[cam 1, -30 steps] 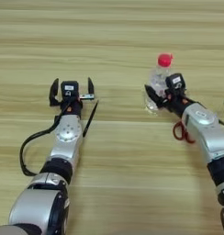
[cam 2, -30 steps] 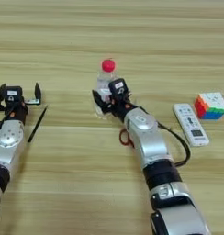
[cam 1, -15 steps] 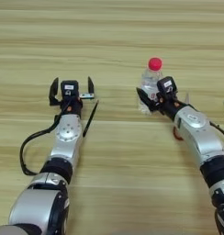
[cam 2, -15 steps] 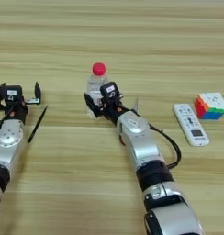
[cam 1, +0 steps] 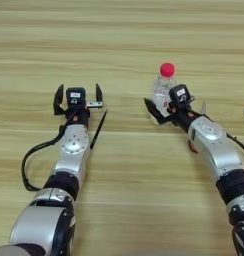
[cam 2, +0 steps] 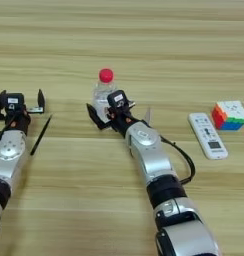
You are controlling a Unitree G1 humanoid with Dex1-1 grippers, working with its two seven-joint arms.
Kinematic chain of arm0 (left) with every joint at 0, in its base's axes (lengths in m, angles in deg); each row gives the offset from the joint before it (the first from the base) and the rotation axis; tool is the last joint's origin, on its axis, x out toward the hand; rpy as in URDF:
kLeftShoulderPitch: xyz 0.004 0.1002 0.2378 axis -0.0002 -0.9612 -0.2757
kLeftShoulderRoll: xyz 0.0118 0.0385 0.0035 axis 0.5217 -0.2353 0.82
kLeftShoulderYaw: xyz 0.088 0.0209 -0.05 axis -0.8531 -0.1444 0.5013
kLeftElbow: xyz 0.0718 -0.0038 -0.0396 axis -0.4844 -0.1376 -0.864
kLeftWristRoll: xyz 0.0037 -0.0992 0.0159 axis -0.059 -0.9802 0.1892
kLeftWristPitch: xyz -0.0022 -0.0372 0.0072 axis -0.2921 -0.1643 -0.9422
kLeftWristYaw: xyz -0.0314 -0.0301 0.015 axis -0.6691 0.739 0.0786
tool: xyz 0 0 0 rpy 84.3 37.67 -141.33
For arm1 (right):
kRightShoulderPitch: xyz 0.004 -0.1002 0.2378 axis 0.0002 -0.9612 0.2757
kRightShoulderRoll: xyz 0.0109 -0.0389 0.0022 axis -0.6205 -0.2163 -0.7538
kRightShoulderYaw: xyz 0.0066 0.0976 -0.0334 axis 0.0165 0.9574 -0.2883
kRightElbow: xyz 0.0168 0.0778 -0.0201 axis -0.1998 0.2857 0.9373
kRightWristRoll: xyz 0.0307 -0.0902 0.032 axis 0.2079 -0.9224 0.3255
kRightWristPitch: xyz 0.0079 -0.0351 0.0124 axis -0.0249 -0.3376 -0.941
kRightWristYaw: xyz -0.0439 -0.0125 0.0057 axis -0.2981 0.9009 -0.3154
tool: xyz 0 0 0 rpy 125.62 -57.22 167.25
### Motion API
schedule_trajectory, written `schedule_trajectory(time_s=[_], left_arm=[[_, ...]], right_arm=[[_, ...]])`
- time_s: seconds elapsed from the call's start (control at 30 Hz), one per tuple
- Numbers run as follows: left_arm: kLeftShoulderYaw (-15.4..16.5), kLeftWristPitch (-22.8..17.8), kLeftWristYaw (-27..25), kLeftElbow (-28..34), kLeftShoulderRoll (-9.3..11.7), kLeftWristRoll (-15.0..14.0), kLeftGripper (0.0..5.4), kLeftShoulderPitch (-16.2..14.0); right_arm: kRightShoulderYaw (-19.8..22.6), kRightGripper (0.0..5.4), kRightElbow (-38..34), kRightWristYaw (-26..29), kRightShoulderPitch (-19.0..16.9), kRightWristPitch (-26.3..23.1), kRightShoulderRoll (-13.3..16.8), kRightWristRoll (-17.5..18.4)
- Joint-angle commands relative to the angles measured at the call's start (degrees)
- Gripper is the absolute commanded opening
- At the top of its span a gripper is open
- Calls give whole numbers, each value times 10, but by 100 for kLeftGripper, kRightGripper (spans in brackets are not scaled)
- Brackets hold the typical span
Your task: Move the objects on the table
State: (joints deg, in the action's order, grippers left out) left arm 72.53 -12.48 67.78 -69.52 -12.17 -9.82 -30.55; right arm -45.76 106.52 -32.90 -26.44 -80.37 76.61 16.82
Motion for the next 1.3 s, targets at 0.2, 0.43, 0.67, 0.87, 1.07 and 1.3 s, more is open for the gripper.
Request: schedule_trajectory(time_s=[0.2, 0.43, 0.67, 0.87, 1.07, 1.3], left_arm=[[1, -2, 1, 1, -3, 3, 540, 1], [0, -2, 2, 0, -4, 4, 540, 3], [1, -2, 2, -4, -4, 4, 540, 6], [1, -2, 2, -6, -3, 4, 540, 8], [1, 0, 1, -5, -3, 4, 540, 7], [2, 1, -1, -5, -1, 3, 540, 6]], right_arm=[[2, 538, -22, 5, -20, -7, 9, 0], [2, 538, -84, 10, -73, -24, 23, 3], [2, 538, -178, 20, -141, -55, 41, 10], [19, 538, -243, 18, -180, -72, 62, 16], [65, 538, -279, -5, -196, -92, 89, 20], [106, 538, -304, -37, -190, -84, 118, 7]])
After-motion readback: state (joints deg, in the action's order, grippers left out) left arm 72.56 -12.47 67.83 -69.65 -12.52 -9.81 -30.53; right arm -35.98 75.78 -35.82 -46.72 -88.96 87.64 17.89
